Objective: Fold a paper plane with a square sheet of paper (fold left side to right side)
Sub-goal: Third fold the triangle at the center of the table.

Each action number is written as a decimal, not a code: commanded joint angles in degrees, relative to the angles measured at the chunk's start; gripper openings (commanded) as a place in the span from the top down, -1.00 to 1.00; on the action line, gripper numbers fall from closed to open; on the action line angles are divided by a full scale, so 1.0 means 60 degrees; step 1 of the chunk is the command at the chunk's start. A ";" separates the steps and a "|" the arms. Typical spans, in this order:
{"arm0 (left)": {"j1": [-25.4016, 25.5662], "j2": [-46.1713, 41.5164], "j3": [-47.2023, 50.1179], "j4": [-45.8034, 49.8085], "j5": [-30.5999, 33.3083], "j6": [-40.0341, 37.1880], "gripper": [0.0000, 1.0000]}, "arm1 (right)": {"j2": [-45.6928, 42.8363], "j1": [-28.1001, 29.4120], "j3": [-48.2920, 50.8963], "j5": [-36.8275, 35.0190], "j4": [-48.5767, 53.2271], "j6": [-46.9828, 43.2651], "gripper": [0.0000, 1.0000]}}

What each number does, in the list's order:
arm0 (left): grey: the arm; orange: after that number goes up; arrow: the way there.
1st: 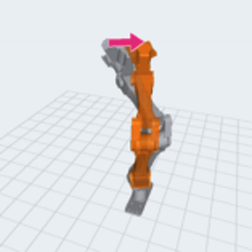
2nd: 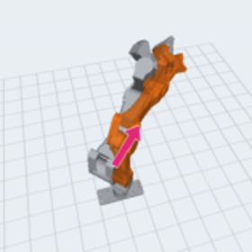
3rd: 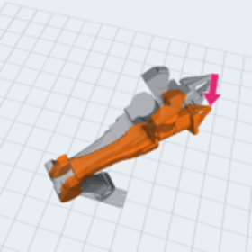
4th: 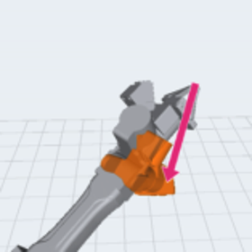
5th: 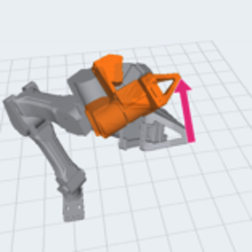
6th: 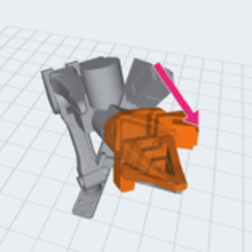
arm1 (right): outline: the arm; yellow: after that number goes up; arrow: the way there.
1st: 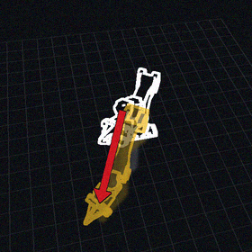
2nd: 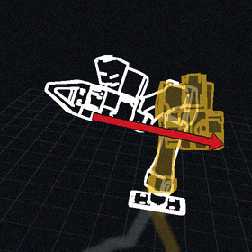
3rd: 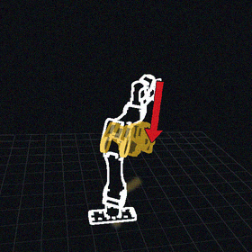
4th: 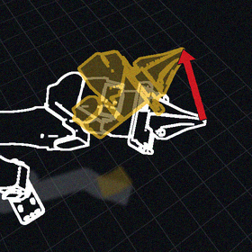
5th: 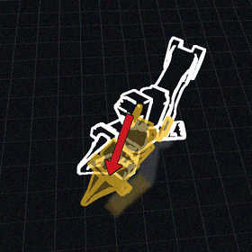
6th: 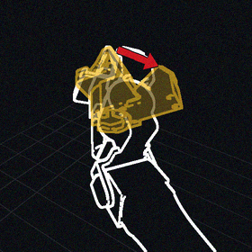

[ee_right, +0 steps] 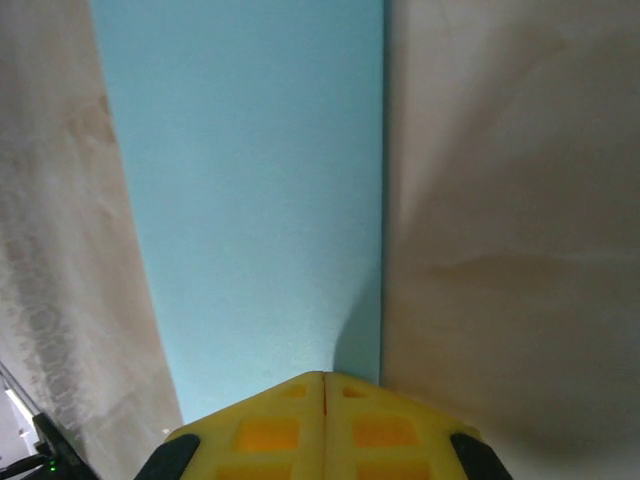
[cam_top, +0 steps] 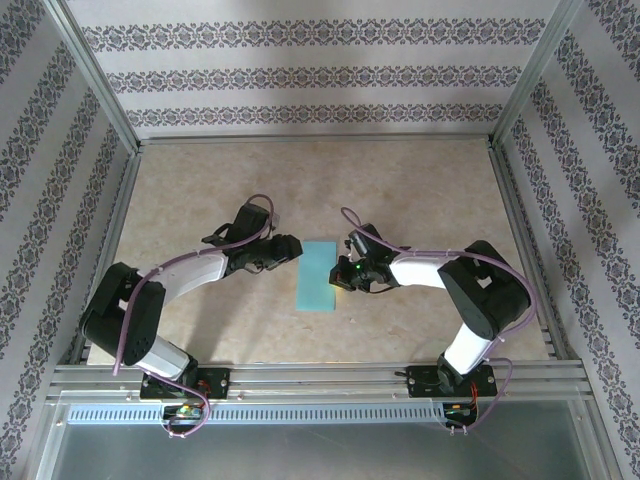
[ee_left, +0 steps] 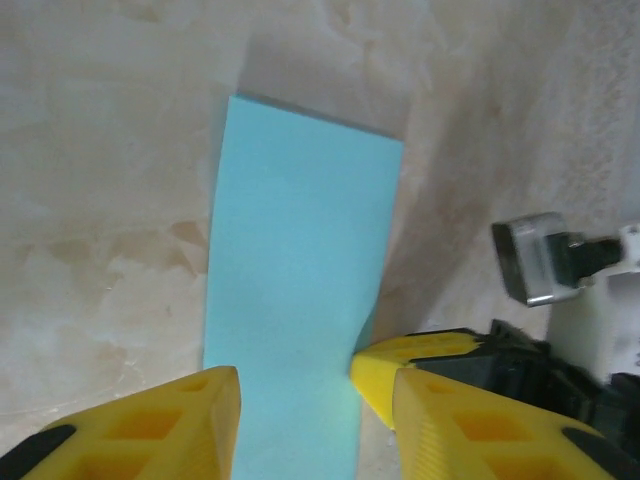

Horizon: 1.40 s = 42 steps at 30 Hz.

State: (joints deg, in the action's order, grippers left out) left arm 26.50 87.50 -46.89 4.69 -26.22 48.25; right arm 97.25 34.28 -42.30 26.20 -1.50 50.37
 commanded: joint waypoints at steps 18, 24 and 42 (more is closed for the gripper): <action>0.0725 0.1006 0.0057 0.1221 -0.0525 -0.0338 0.45 | 0.0183 -0.0003 -0.0099 -0.0777 0.1046 -0.0873 1.00; 0.0930 0.1508 -0.0256 0.1546 -0.0364 -0.0654 0.45 | 0.0125 -0.0002 -0.0025 -0.0806 0.1000 -0.0836 1.00; 0.1043 0.1325 -0.0066 -0.0121 -0.0841 -0.0506 0.45 | 0.0125 -0.0032 0.0111 -0.0823 0.0968 -0.0836 1.00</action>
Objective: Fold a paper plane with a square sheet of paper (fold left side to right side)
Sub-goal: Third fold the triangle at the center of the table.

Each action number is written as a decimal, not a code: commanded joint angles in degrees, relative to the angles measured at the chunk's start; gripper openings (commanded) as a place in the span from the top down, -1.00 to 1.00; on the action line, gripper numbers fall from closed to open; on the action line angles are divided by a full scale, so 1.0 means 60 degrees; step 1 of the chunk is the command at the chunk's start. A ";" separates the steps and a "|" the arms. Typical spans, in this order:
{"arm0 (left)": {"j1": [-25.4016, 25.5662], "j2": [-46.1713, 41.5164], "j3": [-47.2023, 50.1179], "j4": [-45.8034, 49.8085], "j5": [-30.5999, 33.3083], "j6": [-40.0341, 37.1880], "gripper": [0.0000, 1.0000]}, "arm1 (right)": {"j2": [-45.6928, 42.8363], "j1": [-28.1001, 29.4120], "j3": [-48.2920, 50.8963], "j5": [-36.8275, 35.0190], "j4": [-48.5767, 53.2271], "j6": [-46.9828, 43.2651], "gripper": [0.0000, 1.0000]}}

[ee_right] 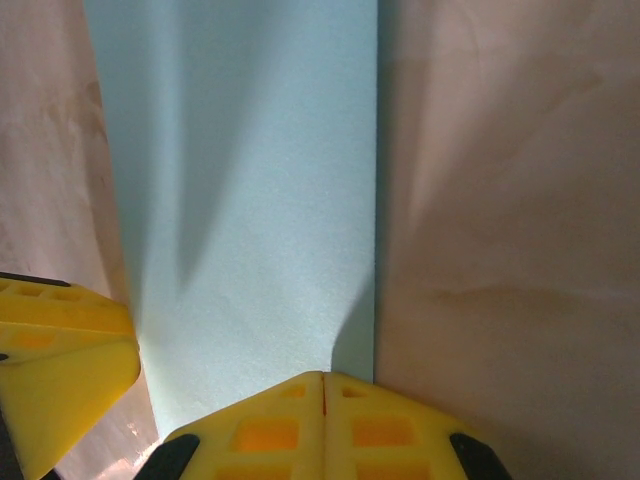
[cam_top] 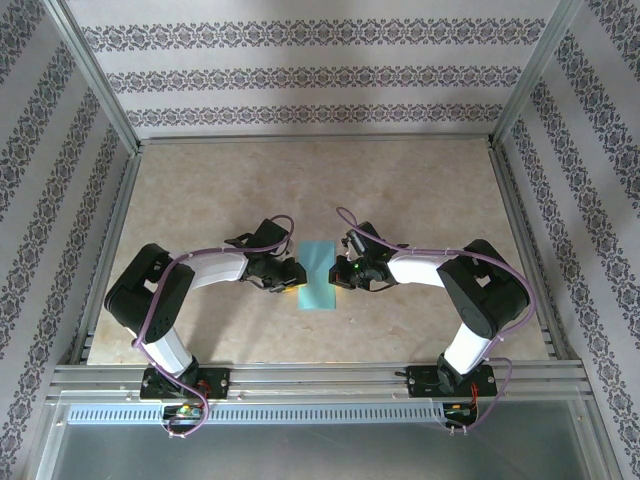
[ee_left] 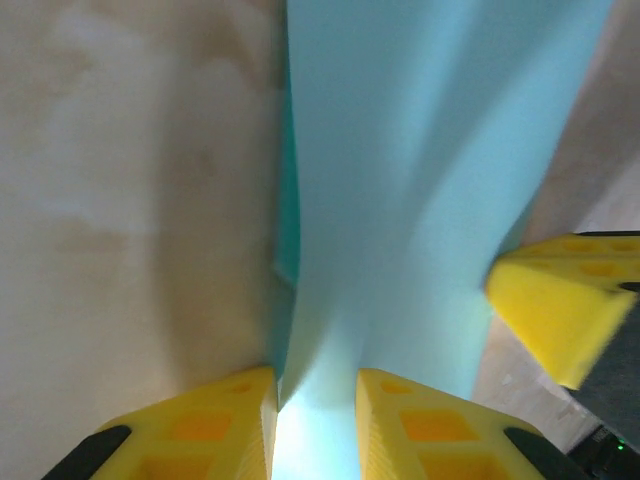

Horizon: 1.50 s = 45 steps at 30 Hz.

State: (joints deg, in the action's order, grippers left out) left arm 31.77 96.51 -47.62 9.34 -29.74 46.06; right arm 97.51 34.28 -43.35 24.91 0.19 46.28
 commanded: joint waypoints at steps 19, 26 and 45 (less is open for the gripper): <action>0.0006 0.0191 -0.0689 -0.0331 0.0160 -0.0859 0.15 | 0.0065 -0.0037 0.0284 -0.0606 0.0673 -0.0235 1.00; -0.0079 0.0232 -0.0685 -0.0474 0.0058 -0.0801 0.20 | 0.0080 -0.0040 0.0268 -0.0591 0.0706 -0.0272 1.00; -0.0073 0.0351 -0.0361 -0.0804 -0.0165 0.0805 1.00 | -0.3082 0.0422 0.0460 -0.2116 0.0742 -0.2746 0.14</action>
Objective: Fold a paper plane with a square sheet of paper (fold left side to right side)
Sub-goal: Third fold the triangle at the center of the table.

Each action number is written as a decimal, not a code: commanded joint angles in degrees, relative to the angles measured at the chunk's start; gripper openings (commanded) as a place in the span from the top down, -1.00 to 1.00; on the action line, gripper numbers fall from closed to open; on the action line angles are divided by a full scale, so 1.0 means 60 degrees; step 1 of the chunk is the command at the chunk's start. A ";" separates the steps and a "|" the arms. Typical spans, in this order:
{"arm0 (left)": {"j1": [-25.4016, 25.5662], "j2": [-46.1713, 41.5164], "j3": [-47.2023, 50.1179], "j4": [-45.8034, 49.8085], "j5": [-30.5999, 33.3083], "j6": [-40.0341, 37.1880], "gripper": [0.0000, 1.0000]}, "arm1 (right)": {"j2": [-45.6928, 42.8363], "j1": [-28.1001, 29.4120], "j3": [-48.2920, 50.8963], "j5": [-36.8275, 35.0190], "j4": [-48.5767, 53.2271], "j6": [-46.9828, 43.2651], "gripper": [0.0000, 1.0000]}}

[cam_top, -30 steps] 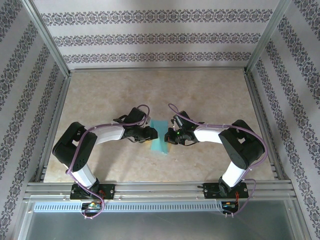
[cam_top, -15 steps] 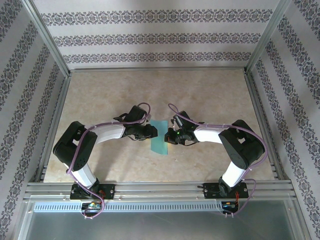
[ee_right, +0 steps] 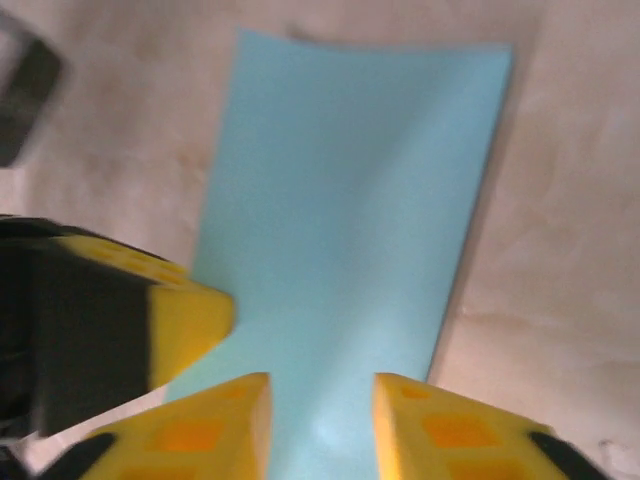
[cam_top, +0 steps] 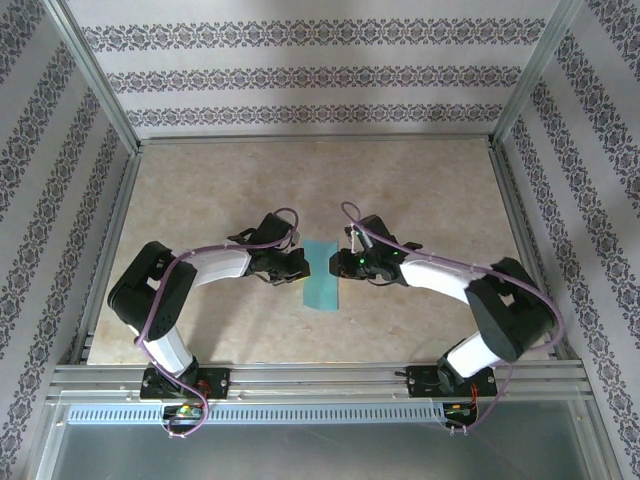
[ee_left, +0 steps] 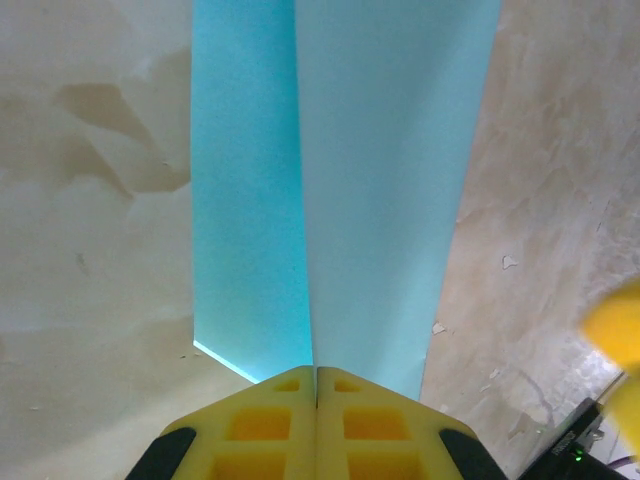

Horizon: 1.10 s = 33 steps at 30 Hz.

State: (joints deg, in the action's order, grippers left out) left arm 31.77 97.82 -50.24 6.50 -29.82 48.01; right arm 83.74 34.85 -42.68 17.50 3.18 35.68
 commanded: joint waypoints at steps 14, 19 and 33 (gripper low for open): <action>-0.0056 0.0279 -0.0285 0.0132 -0.0552 0.0679 1.00 | -0.1602 0.4982 0.1399 -0.5358 0.0313 -0.3568 -0.67; -0.0065 0.0264 -0.0274 0.0193 -0.0539 0.0641 1.00 | -0.0181 0.5564 0.0718 -0.5923 0.0398 -0.3890 -0.69; -0.0062 0.0249 -0.0227 0.0308 -0.0465 0.0496 1.00 | 0.1471 0.5632 -0.0272 -0.6632 0.0135 -0.4029 0.07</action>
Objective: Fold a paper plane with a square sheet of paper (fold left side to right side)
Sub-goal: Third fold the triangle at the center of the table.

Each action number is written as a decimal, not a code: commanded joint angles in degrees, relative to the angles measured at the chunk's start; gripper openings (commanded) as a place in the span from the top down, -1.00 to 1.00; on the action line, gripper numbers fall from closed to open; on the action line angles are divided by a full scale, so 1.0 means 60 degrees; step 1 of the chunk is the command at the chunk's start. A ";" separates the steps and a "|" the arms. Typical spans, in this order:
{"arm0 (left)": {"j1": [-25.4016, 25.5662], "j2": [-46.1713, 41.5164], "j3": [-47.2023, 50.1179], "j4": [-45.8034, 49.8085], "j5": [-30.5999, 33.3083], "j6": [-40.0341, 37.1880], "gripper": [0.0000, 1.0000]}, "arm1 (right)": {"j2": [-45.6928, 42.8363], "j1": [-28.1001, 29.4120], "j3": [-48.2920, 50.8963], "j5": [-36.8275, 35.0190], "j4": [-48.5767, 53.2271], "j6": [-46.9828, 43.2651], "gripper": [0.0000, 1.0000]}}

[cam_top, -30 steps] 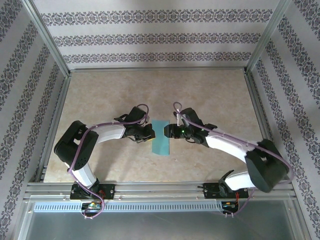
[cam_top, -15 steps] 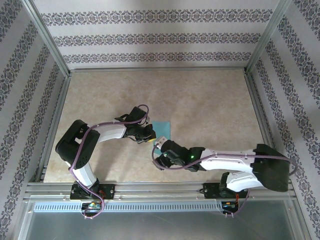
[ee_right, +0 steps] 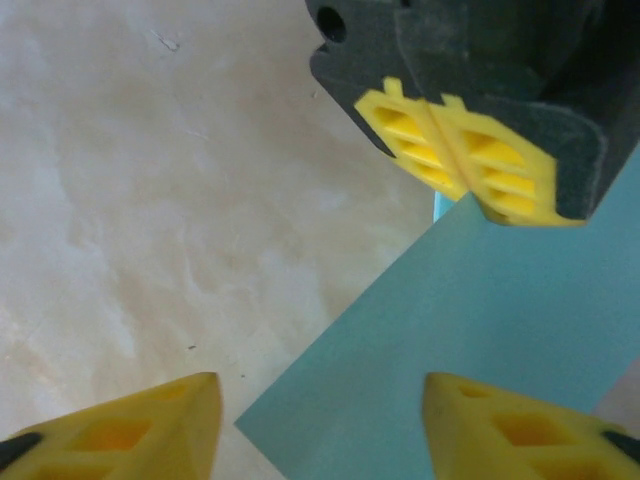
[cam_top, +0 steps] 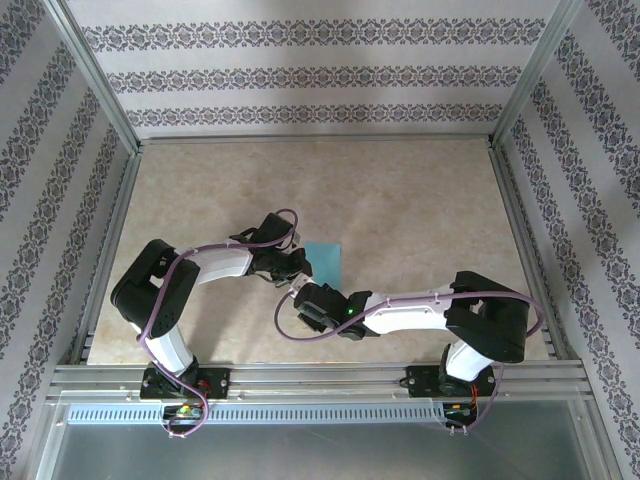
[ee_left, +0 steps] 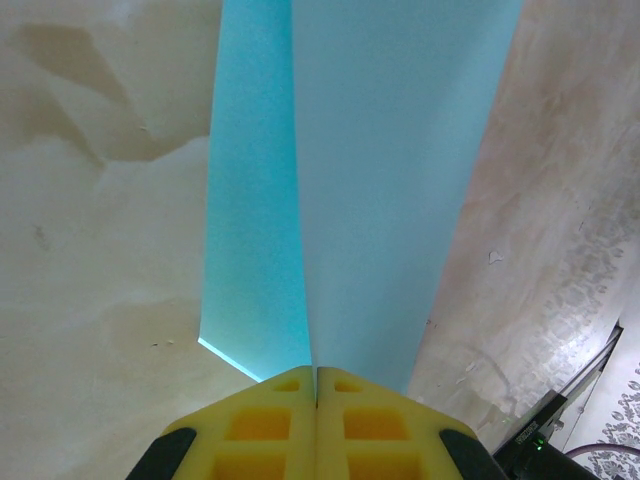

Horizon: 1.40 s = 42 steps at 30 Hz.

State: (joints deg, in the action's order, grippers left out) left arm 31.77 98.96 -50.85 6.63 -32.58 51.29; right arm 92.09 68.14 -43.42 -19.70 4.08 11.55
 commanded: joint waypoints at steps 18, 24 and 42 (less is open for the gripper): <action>-0.1110 -0.1512 -0.0801 0.2424 0.0487 -0.1935 0.18 | -0.0861 -0.1070 0.0321 0.2603 0.0221 0.0939 1.00; -0.1354 -0.1402 -0.1175 0.2512 -0.0050 -0.2541 0.40 | -0.0929 -0.1764 0.0515 0.4269 -0.0243 0.1400 1.00; -0.0117 0.2187 -0.3288 0.2586 -0.0375 -0.3113 0.75 | -0.0747 -0.2808 0.1170 0.6232 -0.1629 0.2167 1.00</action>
State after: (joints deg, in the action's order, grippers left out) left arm 30.02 110.93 -68.97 19.77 -36.03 35.27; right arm 87.88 52.12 -36.97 14.70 -3.31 23.09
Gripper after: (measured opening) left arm 0.128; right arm 0.060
